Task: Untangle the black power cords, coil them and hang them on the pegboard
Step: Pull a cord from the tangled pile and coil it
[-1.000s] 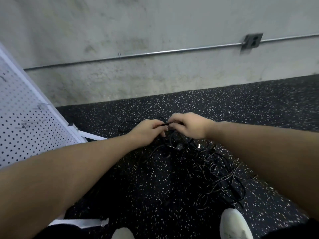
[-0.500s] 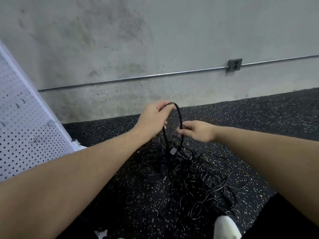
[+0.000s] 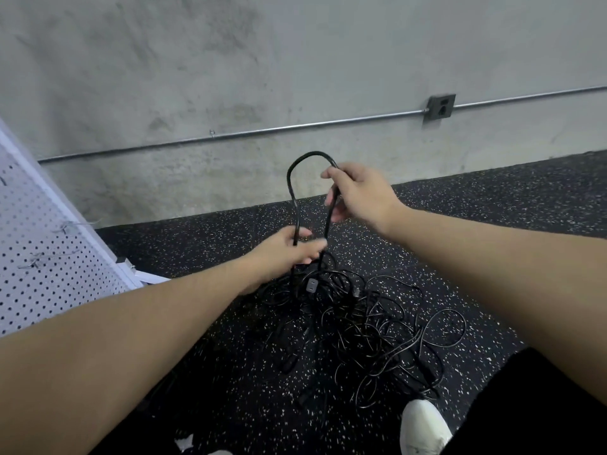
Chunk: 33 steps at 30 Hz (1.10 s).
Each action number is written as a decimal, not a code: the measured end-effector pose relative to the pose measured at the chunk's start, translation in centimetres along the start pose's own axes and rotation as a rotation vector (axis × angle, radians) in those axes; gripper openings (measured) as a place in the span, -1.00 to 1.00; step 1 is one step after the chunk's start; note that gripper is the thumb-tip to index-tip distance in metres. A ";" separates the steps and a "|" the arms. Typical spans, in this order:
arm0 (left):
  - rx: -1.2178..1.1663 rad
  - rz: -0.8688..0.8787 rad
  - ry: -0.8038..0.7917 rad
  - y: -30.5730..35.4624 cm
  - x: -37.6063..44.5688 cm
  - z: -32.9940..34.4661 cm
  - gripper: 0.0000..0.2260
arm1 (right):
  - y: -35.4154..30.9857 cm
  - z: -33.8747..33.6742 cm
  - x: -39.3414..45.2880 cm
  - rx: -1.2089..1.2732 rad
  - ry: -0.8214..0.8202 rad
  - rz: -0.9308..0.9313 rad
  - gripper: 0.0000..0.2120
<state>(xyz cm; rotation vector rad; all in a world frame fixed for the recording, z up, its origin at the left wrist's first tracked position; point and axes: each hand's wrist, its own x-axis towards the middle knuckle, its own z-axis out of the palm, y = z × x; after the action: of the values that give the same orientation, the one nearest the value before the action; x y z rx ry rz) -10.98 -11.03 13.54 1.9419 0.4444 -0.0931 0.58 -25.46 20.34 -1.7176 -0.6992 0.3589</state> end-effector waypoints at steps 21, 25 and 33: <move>-0.056 0.232 0.388 6.0 -2.0 0.8 -0.76 | 1.9 -0.9 -1.2 -0.428 -0.576 0.185 -0.48; -0.265 0.275 0.416 7.8 -2.5 0.6 -0.75 | 2.2 1.1 -1.8 -0.545 -0.715 0.097 -0.45; -0.577 0.254 0.432 8.9 -1.9 1.2 -0.77 | 3.5 2.0 -1.0 -0.342 -0.623 0.146 -0.63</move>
<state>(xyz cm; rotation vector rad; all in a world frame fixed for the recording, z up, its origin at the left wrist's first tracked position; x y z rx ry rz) -9.47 -15.62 21.29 1.4207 0.4404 0.5707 -0.46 -25.03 16.34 -1.9991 -1.1342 0.9457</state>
